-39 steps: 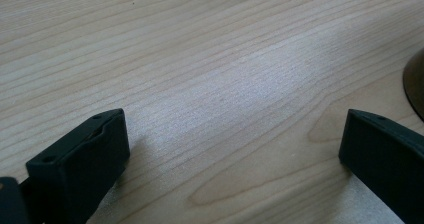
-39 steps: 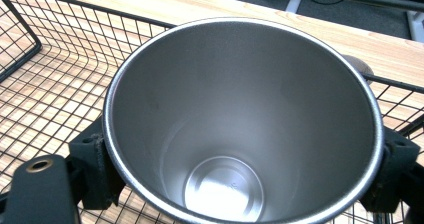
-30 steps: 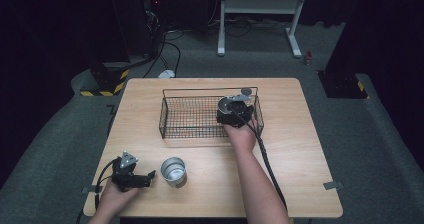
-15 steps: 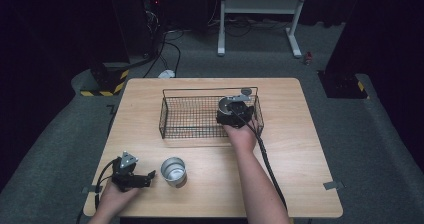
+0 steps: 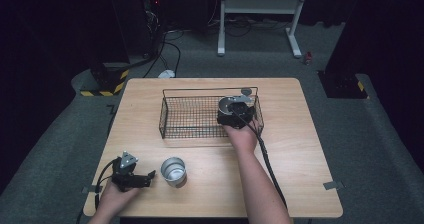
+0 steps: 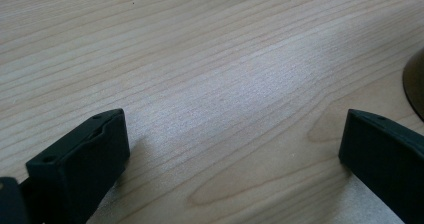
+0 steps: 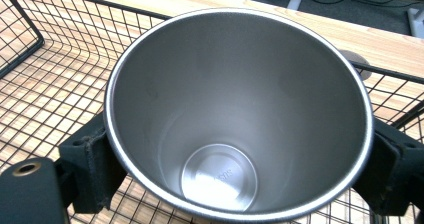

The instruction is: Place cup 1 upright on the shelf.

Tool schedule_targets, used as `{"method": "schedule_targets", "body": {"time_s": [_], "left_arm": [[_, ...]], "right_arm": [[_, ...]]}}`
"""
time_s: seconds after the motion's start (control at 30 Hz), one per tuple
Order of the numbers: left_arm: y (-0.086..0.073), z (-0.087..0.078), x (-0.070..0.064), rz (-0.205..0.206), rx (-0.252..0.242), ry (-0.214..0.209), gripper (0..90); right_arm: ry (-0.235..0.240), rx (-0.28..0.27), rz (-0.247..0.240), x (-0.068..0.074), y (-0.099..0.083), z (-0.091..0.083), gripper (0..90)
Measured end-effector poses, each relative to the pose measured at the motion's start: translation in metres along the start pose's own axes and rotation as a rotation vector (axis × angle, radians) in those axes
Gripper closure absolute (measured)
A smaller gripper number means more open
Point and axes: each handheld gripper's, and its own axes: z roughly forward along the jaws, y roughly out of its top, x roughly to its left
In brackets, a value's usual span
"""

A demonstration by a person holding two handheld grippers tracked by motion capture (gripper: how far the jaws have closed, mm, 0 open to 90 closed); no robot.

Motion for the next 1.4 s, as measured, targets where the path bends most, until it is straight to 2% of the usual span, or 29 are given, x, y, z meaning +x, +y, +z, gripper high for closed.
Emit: {"method": "schedule_targets", "body": {"time_s": [0.2,0.3,0.63,1.13,1.4], "left_arm": [[0.0,0.0,0.0,0.0,0.0,0.0,0.1],[0.0,0.0,0.0,0.0,0.0,0.0,0.1],[0.0,0.0,0.0,0.001,0.001,-0.001,0.1],[0.0,0.0,0.0,0.002,0.0,-0.001,0.1],[0.0,0.0,0.0,0.001,-0.001,-0.001,0.1]], "right_arm": [[0.001,-0.014,-0.008,0.0,0.0,-0.008,9.9],[0.003,-0.016,0.004,-0.002,-0.002,-0.012,9.9],[0.035,-0.041,0.004,-0.006,-0.017,-0.033,9.9],[0.079,-0.087,-0.013,-0.01,-0.051,-0.07,10.0],[0.084,-0.081,-0.005,-0.011,-0.075,-0.092,10.1]]}}
